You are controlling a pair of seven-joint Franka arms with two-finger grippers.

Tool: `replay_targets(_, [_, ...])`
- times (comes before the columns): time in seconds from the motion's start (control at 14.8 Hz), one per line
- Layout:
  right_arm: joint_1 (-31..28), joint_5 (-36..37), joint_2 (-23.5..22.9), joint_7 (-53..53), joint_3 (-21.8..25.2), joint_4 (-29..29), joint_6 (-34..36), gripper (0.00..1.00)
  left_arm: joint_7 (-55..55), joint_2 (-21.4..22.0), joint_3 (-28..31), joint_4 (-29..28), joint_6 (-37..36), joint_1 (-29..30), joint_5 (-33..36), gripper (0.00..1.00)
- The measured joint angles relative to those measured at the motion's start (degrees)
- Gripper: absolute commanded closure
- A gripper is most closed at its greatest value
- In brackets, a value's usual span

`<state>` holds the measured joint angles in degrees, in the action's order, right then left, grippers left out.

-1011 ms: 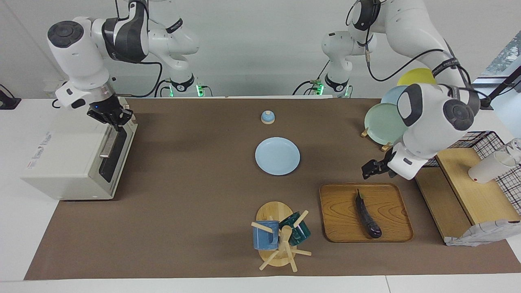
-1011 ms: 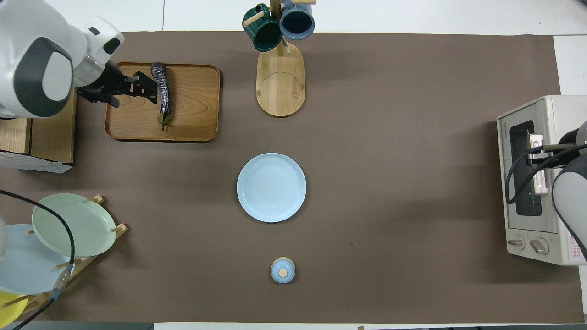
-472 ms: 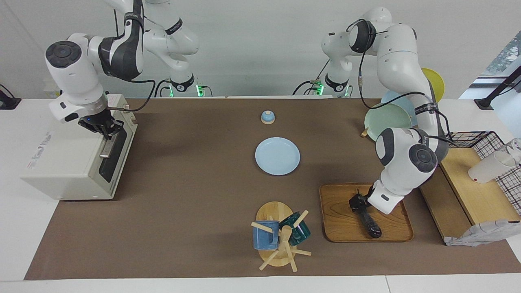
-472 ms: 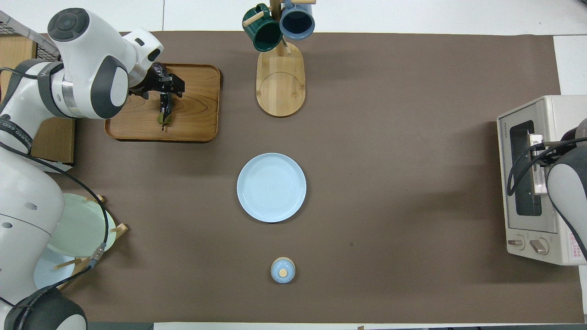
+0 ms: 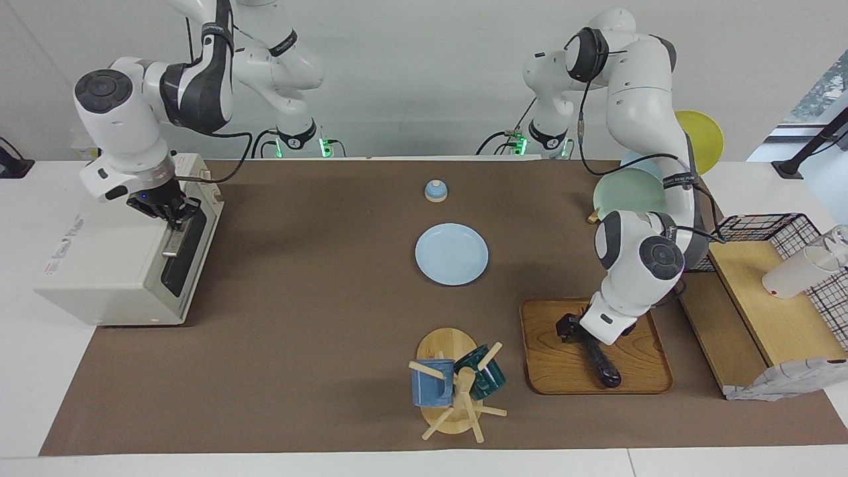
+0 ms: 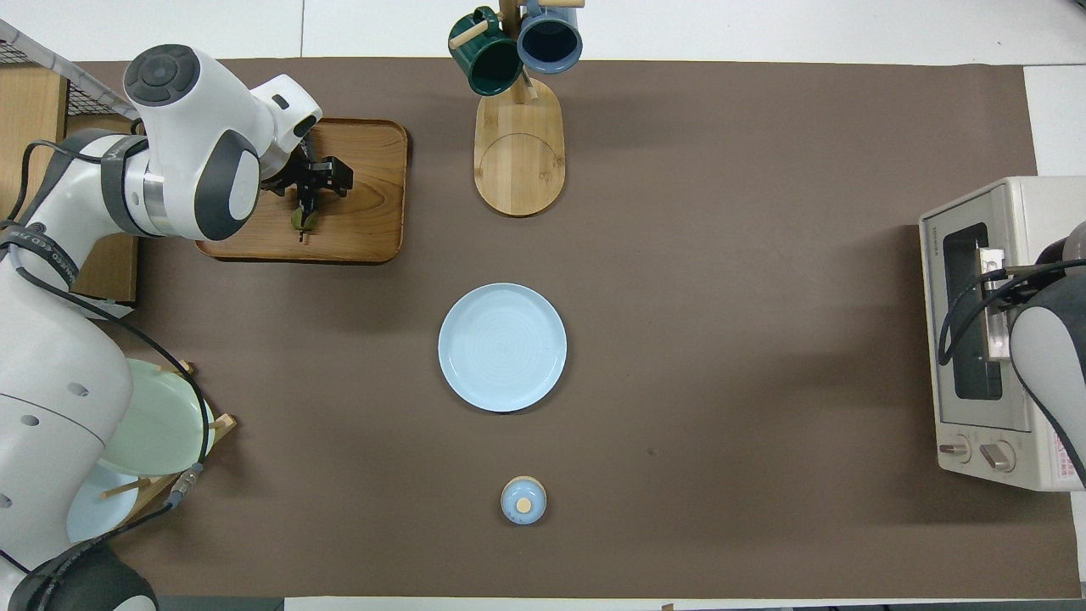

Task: Put eggplant into oven
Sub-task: 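Grasp the eggplant with the left gripper while the right gripper reaches the oven, then carry the eggplant with the left gripper while the right gripper opens the oven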

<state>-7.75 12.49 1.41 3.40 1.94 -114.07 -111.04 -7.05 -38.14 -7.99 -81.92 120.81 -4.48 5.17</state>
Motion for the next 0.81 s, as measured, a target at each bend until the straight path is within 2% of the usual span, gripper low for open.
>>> replay_targets(0.34, [-0.29, -0.49, 0.81, 0.51, -0.32, -1.18, -1.28, 1.0, 0.84, 0.47, 0.02, -0.47, 0.11, 0.03, 1.1, 0.1])
replay_targets(0.4, [0.09, -1.52, 1.0, 0.51, -0.41, -1.44, -1.35, 1.0, 0.91, 0.48, 0.02, -0.56, 0.2, 0.05, 1.1, 0.15])
replay_targets(0.47, [0.86, -2.99, 1.07, 0.5, -0.53, -1.8, -1.41, 1.0, 0.98, 0.48, 0.02, -0.76, 0.38, 0.05, 1.1, 0.25])
replay_targets(0.61, [3.09, -4.61, 1.0, -0.01, -0.81, -2.93, -2.04, 1.0, 1.02, 0.51, 0.02, -1.29, 0.93, 0.05, 1.1, 0.55])
replay_targets(0.67, [4.25, -4.78, 0.85, -0.57, -0.9, -3.65, -2.71, 1.0, 1.04, 0.53, 0.01, -1.46, 1.01, 0.05, 1.1, 0.73])
replay_targets(0.74, [5.17, -4.87, 0.57, -1.21, -0.94, -4.24, -3.45, 1.0, 1.07, 0.55, 0.01, -1.57, 1.03, 0.05, 1.1, 0.95])
replay_targets(0.81, [5.89, -5.21, 0.18, -1.95, -1.0, -4.7, -4.15, 1.0, 1.08, 0.59, 0.02, -1.59, 1.04, 0.08, 1.11, 1.0])
